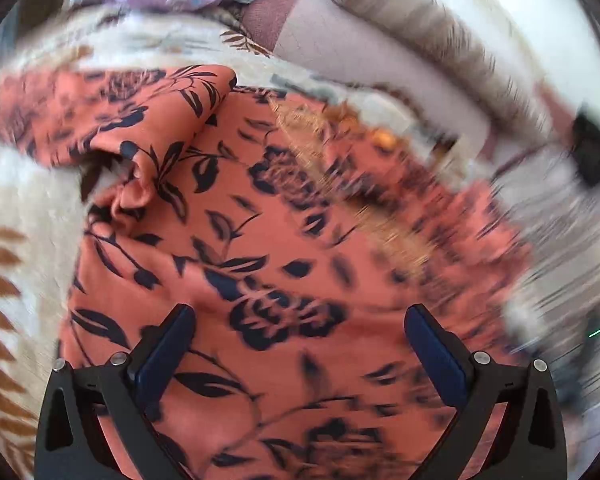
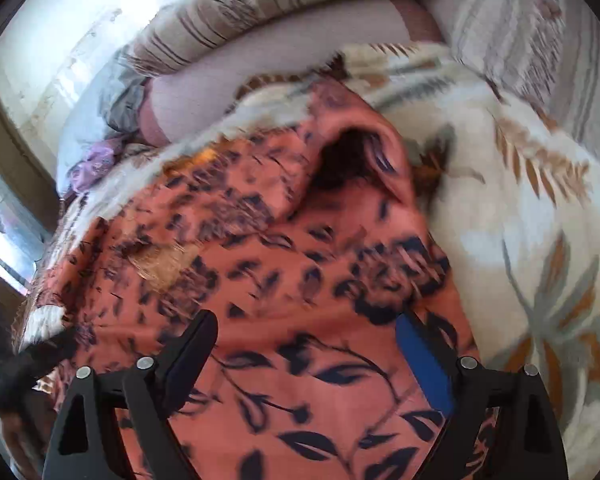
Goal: Fold small clothes
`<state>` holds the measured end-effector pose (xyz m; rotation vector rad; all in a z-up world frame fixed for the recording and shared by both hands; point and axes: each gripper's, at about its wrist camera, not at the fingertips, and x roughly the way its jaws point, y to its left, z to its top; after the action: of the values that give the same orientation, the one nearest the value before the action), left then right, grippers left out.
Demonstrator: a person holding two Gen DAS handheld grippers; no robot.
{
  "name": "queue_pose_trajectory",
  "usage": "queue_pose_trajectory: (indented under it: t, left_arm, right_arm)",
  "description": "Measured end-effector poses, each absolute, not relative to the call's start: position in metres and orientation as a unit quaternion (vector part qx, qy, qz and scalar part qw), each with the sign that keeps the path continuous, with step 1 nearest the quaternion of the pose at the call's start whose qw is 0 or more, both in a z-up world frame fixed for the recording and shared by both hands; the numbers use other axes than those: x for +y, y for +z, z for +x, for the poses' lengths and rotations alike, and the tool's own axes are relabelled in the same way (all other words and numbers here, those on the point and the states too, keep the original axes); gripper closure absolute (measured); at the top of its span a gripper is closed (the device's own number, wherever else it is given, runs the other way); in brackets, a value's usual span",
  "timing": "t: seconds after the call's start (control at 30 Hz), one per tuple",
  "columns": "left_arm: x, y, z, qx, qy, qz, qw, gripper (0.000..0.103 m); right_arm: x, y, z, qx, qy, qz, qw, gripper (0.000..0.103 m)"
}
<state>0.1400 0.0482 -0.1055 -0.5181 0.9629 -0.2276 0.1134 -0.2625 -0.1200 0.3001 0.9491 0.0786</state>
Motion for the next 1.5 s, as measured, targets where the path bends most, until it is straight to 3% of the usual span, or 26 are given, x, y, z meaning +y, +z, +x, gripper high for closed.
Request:
queue_pose_trajectory:
  t: [0.03,0.07,0.2,0.4,0.53,0.6,0.63,0.67,0.9,1.0,1.1,1.17,1.33,1.5]
  left_arm:
    - [0.052,-0.100,0.141,0.445,-0.118,-0.283,0.841,0.000]
    - [0.053,-0.093,0.144,0.435,-0.126,-0.312,0.835,0.000]
    - [0.036,-0.082,0.185,0.440,-0.151,-0.375,0.802,0.000]
    - [0.020,-0.125,0.248,0.479,-0.105,-0.520,0.699,0.000]
    - [0.025,-0.145,0.260,0.486,-0.051,-0.582,0.650,0.010]
    - [0.023,-0.137,0.266,0.488,-0.050,-0.572,0.657,0.033]
    - [0.020,-0.132,0.271,0.496,-0.052,-0.555,0.666,0.073]
    - [0.017,-0.126,0.276,0.509,-0.051,-0.527,0.678,0.095]
    - [0.011,-0.003,0.230,0.362,-0.046,-0.294,0.883,0.096]
    - [0.024,-0.037,0.227,0.412,-0.039,-0.280,0.866,0.096]
    - [0.045,-0.106,0.235,0.487,0.014,-0.287,0.825,0.095]
    - [0.058,-0.117,0.229,0.440,-0.022,-0.306,0.844,0.093]
    - [0.062,-0.119,0.230,0.414,-0.052,-0.289,0.862,0.093]
    - [0.074,-0.114,0.231,0.406,-0.062,-0.304,0.860,0.093]
  right_arm:
    - [-0.262,-0.122,0.110,0.464,0.035,0.158,0.871,0.008]
    - [-0.257,-0.121,0.108,0.450,0.040,0.143,0.881,0.000]
    - [-0.219,-0.127,0.103,0.454,0.030,-0.009,0.890,0.000]
    - [-0.242,-0.121,0.106,0.456,0.046,0.056,0.887,0.000]
    - [-0.228,-0.125,0.106,0.458,0.044,0.027,0.888,0.000]
    - [-0.230,-0.124,0.105,0.459,0.046,0.034,0.886,0.000]
    - [-0.231,-0.123,0.104,0.460,0.047,0.038,0.886,0.000]
    - [-0.232,-0.122,0.104,0.460,0.047,0.043,0.886,0.000]
    - [-0.232,-0.122,0.103,0.456,0.047,0.052,0.887,0.000]
    - [-0.231,-0.121,0.101,0.454,0.039,0.053,0.888,0.000]
    - [-0.231,-0.119,0.099,0.454,0.038,0.057,0.888,0.000]
    - [-0.237,-0.112,0.094,0.460,0.052,0.081,0.883,0.000]
    - [-0.269,-0.067,0.096,0.429,0.077,0.189,0.880,0.000]
    - [-0.269,-0.031,0.164,0.398,0.142,0.269,0.866,0.000]
